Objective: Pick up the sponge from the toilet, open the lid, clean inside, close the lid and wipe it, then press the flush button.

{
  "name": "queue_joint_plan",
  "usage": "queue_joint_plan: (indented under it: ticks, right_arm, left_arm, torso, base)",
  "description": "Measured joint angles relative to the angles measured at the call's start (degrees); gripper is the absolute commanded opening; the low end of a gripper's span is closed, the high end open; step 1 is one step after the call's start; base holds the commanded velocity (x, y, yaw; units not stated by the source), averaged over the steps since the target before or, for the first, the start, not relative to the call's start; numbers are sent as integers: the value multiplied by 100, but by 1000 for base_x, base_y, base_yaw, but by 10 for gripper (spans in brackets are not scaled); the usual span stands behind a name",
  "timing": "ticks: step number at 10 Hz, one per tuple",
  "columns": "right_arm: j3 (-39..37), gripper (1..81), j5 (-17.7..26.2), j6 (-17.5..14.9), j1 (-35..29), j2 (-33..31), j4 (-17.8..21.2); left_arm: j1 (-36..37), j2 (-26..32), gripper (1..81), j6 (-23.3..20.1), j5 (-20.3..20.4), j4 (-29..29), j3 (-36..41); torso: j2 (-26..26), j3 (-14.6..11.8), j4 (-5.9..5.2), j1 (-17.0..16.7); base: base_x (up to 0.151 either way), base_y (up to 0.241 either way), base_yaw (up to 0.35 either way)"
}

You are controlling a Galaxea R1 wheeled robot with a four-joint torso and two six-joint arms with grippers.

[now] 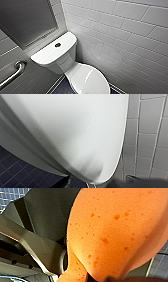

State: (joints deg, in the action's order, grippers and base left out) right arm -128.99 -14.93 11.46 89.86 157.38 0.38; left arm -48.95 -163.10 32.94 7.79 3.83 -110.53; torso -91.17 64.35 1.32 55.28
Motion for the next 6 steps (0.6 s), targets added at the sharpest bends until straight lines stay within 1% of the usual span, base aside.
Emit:
queue_joint_plan:
  ticks: [3,6]
  right_arm:
    - [22,10,61,0,-17,9,0]
    - [22,10,66,15,-20,9,0]
  left_arm:
    - [5,-30,811,93,22,-2,17]
    - [5,-311,811,449,-9,-9,-400]
  torso:
    - [0,0,0,0]
    - [0,0,0,0]
  base:
    - [0,0,0]
    - [0,0,0]
